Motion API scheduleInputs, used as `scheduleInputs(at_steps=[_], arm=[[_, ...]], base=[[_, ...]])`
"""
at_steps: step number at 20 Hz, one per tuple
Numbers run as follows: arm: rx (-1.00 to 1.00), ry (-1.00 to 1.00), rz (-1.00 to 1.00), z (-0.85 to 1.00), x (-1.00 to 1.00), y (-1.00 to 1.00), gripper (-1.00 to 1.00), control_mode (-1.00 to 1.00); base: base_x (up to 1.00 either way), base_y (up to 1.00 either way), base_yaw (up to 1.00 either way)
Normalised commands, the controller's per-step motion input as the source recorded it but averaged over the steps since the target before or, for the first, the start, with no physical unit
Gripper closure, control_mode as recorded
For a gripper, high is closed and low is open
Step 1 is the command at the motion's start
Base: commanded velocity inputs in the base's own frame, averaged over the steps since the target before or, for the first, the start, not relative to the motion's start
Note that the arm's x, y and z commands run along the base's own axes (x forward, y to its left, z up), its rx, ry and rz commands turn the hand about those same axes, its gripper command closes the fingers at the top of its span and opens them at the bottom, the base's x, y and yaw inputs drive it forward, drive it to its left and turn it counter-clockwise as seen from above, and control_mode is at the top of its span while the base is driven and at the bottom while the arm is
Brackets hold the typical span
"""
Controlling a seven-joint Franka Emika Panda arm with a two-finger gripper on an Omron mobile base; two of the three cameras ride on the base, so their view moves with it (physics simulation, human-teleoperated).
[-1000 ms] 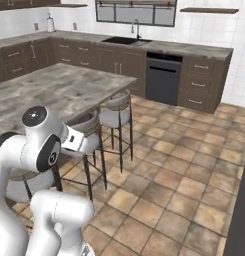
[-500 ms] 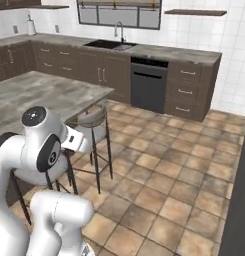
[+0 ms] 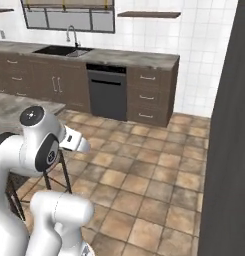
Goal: Move the pork chop and lemon from the top shelf to the second highest shelf to make space. Then, place the pitcher from the counter on the cleared top shelf.
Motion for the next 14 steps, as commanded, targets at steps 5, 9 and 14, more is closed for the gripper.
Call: scheduleInputs(at_steps=[5,9,14], arm=[[0.00,0.00,0.00,0.00,0.00,0.00,-1.00,1.00],[0.00,0.00,0.00,0.00,0.00,0.00,-1.00,1.00],[0.00,0.00,0.00,0.00,0.00,0.00,-1.00,1.00]], base=[[1.00,0.07,-0.39],[1.00,0.27,-0.24],[1.00,0.36,-0.07]])
